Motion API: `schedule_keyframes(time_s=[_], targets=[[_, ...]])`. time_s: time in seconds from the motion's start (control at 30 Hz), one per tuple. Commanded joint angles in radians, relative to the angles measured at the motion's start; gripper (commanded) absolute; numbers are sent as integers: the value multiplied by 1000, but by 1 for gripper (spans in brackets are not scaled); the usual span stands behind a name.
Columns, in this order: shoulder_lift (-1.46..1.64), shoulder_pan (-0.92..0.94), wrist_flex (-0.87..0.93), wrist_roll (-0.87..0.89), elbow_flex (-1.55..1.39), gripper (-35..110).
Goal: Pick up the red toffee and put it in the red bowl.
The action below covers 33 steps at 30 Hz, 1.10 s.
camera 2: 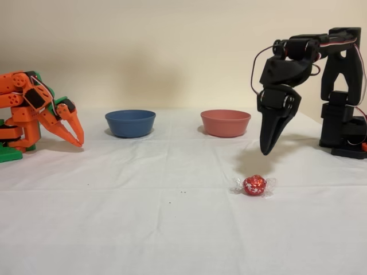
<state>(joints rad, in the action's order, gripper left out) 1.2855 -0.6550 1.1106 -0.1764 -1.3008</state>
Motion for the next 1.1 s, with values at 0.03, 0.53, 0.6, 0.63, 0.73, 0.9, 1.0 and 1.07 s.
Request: schedule_keyframes(time_s=[0.03,0.53,0.6,0.63,0.73,0.9,1.0,1.07], targets=[[32,-31,-2,9,49,12],[-20,-63,-28,-32,46,32],[-35,-61,-40,-44,46,32],[-44,-60,-44,-51,48,32],[-66,-49,-63,-63,54,32],[-95,-18,-89,-87,57,32],[-98,12,-106,-106,44,32],[-98,29,-117,-120,35,32]])
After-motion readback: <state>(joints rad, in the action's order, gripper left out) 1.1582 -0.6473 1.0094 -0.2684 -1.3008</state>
